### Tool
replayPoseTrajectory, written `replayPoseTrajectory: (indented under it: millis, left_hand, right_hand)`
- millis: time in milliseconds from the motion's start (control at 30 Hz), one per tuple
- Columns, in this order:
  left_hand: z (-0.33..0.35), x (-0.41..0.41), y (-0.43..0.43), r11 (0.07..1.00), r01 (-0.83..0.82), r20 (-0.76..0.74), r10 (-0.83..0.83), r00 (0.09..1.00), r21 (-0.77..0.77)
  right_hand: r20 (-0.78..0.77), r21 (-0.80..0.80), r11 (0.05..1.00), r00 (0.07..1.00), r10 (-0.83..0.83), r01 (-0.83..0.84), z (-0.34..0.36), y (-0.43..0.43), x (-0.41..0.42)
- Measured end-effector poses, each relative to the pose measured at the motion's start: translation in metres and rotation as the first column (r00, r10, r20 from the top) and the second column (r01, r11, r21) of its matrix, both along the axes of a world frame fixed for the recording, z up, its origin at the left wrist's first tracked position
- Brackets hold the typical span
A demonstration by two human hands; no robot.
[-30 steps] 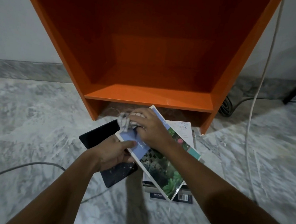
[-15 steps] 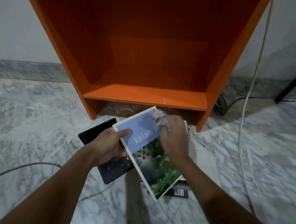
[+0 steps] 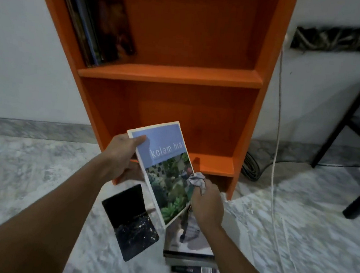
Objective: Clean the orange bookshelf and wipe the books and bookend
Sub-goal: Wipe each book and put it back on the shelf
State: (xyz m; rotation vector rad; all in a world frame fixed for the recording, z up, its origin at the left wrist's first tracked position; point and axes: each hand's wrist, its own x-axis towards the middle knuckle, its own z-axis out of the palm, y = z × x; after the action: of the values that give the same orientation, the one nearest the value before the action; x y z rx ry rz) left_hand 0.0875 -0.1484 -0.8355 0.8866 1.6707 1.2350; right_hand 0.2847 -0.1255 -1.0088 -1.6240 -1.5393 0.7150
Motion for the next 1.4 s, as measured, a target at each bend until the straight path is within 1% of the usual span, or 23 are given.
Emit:
replayPoseTrajectory:
  millis: [67, 133, 267, 333, 433, 633, 700, 767, 867, 933, 1033, 1100, 1200, 1267, 1333, 1400]
  left_hand:
    - [0.034, -0.009, 0.001, 0.992, -0.076, -0.063, 0.083, 0.995, 0.104]
    - [0.067, -0.018, -0.001, 0.969, -0.142, -0.098, 0.164, 0.982, 0.203]
    - [0.119, -0.031, -0.012, 0.896, -0.192, -0.21, 0.293, 0.933, 0.4]
    - [0.141, -0.035, -0.023, 0.855, -0.196, -0.242, 0.344, 0.908, 0.48]
    - [0.168, -0.044, -0.034, 0.807, -0.193, -0.247, 0.384, 0.89, 0.558]
    - [0.232, -0.067, -0.013, 0.715, -0.228, -0.159, 0.43, 0.889, 0.661]
    - [0.245, -0.07, 0.002, 0.677, -0.25, -0.132, 0.459, 0.879, 0.692]
    - [0.255, -0.076, 0.019, 0.632, -0.272, -0.109, 0.495, 0.862, 0.726]
    - [0.263, -0.086, 0.05, 0.579, -0.303, -0.091, 0.553, 0.828, 0.757]
    - [0.264, -0.091, 0.069, 0.544, -0.319, -0.088, 0.594, 0.8, 0.776]
    - [0.262, -0.097, 0.097, 0.5, -0.346, -0.068, 0.639, 0.766, 0.794]
    - [0.26, -0.103, 0.115, 0.5, -0.351, -0.076, 0.651, 0.755, 0.792]
    - [0.256, -0.106, 0.139, 0.53, -0.307, -0.158, 0.66, 0.735, 0.79]
    - [0.257, -0.108, 0.15, 0.606, -0.25, -0.234, 0.605, 0.761, 0.755]
    - [0.258, -0.115, 0.158, 0.706, -0.176, -0.336, 0.521, 0.784, 0.686]
    - [0.26, -0.125, 0.165, 0.792, -0.095, -0.456, 0.44, 0.774, 0.604]
  right_hand:
    - [-0.054, 0.023, 1.0, 0.998, 0.02, -0.019, 0.031, 0.013, -0.004]
    - [-0.077, 0.085, 0.995, 0.995, 0.058, -0.051, 0.07, 0.017, -0.009]
    - [-0.098, 0.281, 0.947, 0.977, 0.189, -0.155, 0.141, 0.009, -0.023]
    - [-0.112, 0.341, 0.914, 0.956, 0.272, -0.22, 0.17, 0.004, -0.035]
    - [-0.123, 0.4, 0.863, 0.915, 0.383, -0.308, 0.207, -0.004, -0.055]
    - [-0.126, 0.464, 0.803, 0.87, 0.477, -0.374, 0.277, -0.002, -0.101]
    - [-0.102, 0.457, 0.803, 0.874, 0.475, -0.383, 0.298, 0.001, -0.113]
    - [-0.058, 0.404, 0.819, 0.882, 0.467, -0.407, 0.317, 0.01, -0.127]
    - [0.089, 0.323, 0.838, 0.896, 0.435, -0.439, 0.337, 0.028, -0.15]
    - [0.186, 0.269, 0.867, 0.906, 0.381, -0.42, 0.343, 0.041, -0.162]
    - [0.285, 0.187, 0.882, 0.883, 0.373, -0.433, 0.345, 0.06, -0.176]
    - [0.36, 0.145, 0.887, 0.858, 0.365, -0.438, 0.344, 0.075, -0.185]
    - [0.503, 0.21, 0.878, 0.818, 0.28, -0.43, 0.341, 0.102, -0.194]
    - [0.551, 0.254, 0.864, 0.799, 0.241, -0.435, 0.339, 0.122, -0.198]
    - [0.551, 0.276, 0.854, 0.8, 0.235, -0.442, 0.333, 0.141, -0.203]
    - [0.524, 0.266, 0.86, 0.814, 0.25, -0.435, 0.326, 0.156, -0.208]
